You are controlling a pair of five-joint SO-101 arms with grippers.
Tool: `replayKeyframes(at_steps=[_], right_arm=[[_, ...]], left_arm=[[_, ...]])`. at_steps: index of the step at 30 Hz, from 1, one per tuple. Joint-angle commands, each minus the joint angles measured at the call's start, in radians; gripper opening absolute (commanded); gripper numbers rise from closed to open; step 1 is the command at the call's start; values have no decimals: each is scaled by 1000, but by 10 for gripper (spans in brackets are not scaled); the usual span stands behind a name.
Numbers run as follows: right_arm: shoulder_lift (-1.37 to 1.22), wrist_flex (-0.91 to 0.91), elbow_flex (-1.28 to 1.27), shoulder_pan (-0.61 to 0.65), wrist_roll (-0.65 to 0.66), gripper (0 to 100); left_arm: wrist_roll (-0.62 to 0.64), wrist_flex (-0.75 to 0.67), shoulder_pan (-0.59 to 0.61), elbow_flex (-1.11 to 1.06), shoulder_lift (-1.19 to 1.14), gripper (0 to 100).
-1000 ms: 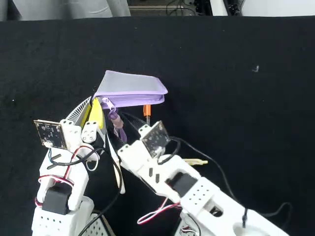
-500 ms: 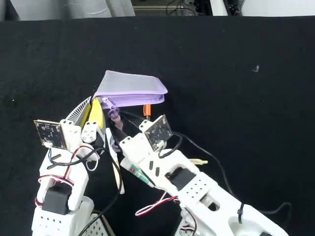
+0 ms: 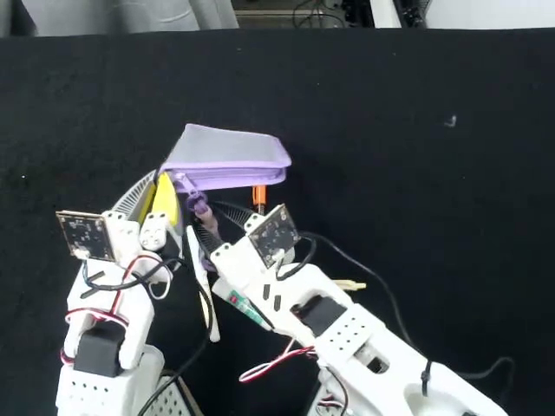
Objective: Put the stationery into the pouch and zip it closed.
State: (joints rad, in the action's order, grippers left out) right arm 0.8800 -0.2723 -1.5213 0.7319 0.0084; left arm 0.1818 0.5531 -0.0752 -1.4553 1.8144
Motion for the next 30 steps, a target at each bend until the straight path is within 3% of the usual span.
replayKeyframes(at_steps=[1,6,10,30], right_arm=[[171,184,79,-37,9,11],[417,480,153,-112,9,11],[535,615,217,-163,15,11],[542,756,300,-405,66,11]], left_arm=[[3,-31,88,31,11,29],[3,-31,117,30,11,29],[2,-29,117,28,11,29],[2,-31,154,8,11,29]])
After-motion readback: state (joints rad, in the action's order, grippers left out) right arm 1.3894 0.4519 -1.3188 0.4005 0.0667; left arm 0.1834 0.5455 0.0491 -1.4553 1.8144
